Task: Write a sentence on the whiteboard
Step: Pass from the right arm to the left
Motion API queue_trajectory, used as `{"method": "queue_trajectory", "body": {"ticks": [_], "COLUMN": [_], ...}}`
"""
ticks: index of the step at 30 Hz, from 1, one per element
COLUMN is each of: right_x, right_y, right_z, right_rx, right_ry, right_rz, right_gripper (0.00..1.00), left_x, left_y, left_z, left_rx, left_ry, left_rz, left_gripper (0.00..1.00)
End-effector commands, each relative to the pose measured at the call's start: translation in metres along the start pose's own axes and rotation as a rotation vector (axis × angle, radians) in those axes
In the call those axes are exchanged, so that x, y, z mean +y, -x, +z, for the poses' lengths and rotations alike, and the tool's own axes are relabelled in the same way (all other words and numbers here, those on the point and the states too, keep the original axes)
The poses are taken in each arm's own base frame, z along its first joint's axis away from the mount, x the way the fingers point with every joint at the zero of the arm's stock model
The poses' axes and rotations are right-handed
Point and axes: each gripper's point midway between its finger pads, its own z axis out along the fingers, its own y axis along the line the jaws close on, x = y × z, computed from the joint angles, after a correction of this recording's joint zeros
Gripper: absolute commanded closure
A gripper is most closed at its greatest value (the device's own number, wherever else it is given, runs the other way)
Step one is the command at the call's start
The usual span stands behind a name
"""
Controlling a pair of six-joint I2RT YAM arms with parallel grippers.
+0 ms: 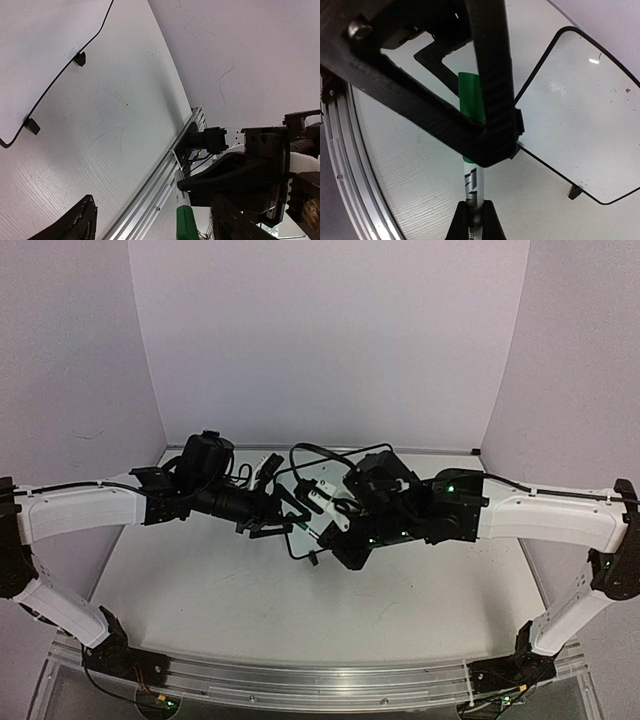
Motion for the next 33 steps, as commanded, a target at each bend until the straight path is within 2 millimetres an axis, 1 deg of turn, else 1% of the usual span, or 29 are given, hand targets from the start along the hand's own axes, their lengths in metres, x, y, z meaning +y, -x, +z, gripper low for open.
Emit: {"method": "queue_trajectory", "body": {"ticks": [1,3,7,8,11,17,19,22,24,26,27,29,30,31,32,33], "right_x": [-0.018,-0.018,-0.018,-0.018,-0.018,-0.010,-0.008,-0.007,-0.007,-0.007,-0.007,-0.008,-0.009,-0.011,-0.013,-0.013], "right_y": [0.013,0.012,0.009,0.009,0.007,0.005,0.005,0.005,0.005,0.005,0.005,0.006,0.007,0.009,0.012,0.015], "right_z": [0.000,0.002,0.007,0.007,0.009,0.012,0.012,0.012,0.013,0.013,0.013,0.011,0.009,0.007,0.003,-0.001], "right_rx": [-0.011,-0.001,0.021,0.024,0.039,0.056,0.057,0.055,0.058,0.058,0.059,0.054,0.045,0.030,0.012,-0.010], "right_ry": [-0.146,-0.159,-0.185,-0.192,-0.209,-0.210,-0.209,-0.208,-0.209,-0.211,-0.212,-0.215,-0.223,-0.231,-0.239,-0.240], "right_rz": [-0.073,-0.087,-0.114,-0.121,-0.144,-0.188,-0.196,-0.204,-0.208,-0.210,-0.209,-0.203,-0.193,-0.179,-0.162,-0.141], "right_gripper": [1.00,1.00,1.00,1.00,1.00,1.00,1.00,1.00,1.00,1.00,1.00,1.00,0.97,0.90,0.79,0.65], "left_x": [-0.015,-0.016,-0.016,-0.016,-0.015,-0.012,-0.011,-0.012,-0.011,-0.011,-0.011,-0.011,-0.011,-0.011,-0.010,-0.009], "left_y": [0.015,0.015,0.015,0.015,0.014,0.013,0.013,0.013,0.013,0.011,0.011,0.009,0.009,0.009,0.010,0.012], "left_z": [-0.003,-0.004,-0.004,-0.004,-0.002,0.002,0.003,0.003,0.003,0.004,0.004,0.004,0.004,0.003,0.002,0.000], "left_rx": [-0.042,-0.044,-0.044,-0.042,-0.032,-0.020,-0.018,-0.016,-0.015,-0.011,-0.009,-0.004,-0.004,-0.009,-0.021,-0.037], "left_ry": [-0.023,-0.025,-0.026,-0.026,-0.029,-0.027,-0.027,-0.030,-0.030,-0.031,-0.034,-0.040,-0.042,-0.040,-0.035,-0.029], "left_rz": [0.003,0.005,0.002,0.000,-0.004,-0.011,-0.013,-0.013,-0.013,-0.015,-0.016,-0.020,-0.022,-0.022,-0.022,-0.024], "left_gripper": [0.31,0.39,0.58,0.61,0.64,0.65,0.67,0.79,0.89,0.97,0.99,1.00,1.00,1.00,1.00,1.00]}}
